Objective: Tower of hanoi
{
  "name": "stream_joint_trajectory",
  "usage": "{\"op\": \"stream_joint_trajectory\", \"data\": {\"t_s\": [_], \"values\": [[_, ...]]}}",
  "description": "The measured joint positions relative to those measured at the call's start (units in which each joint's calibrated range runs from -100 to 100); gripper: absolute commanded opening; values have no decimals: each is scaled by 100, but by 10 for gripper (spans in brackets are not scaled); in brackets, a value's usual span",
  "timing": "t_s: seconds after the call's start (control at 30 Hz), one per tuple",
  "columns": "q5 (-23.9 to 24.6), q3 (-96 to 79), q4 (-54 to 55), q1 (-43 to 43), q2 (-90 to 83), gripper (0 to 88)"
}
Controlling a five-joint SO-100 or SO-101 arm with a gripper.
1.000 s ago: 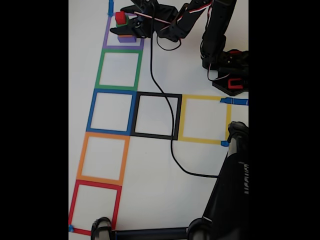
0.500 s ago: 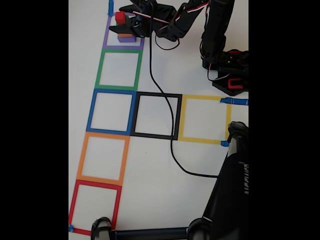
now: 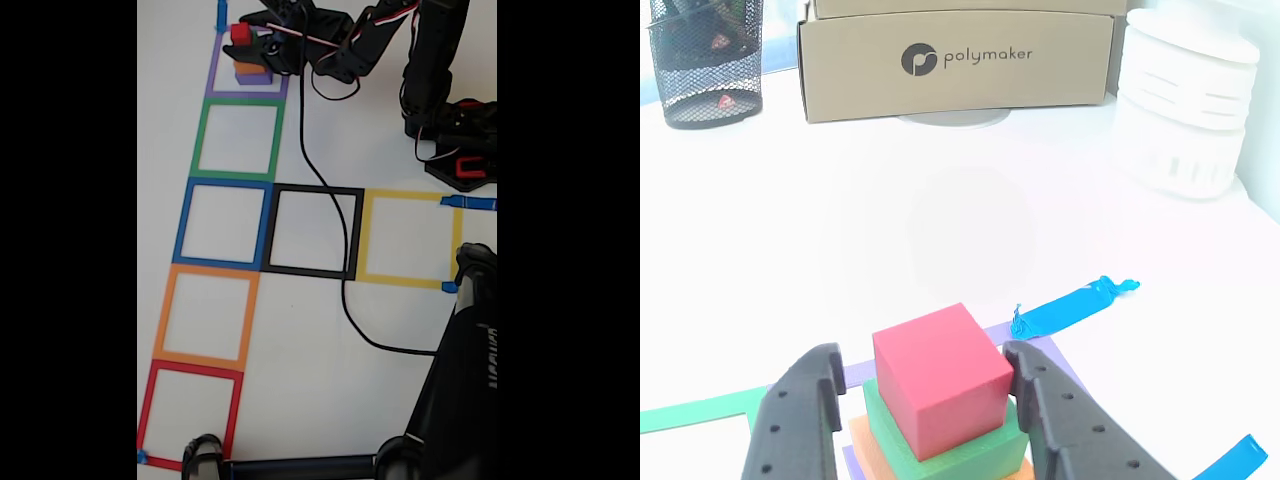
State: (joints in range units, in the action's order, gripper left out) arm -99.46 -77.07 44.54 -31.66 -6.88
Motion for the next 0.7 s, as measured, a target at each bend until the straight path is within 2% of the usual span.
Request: {"op": "stream_joint_trajectory", "data": {"t_s": [0.43,0.7], "values": [[0,0,0,0,0,82],[18,-9,0,0,0,63]]}}
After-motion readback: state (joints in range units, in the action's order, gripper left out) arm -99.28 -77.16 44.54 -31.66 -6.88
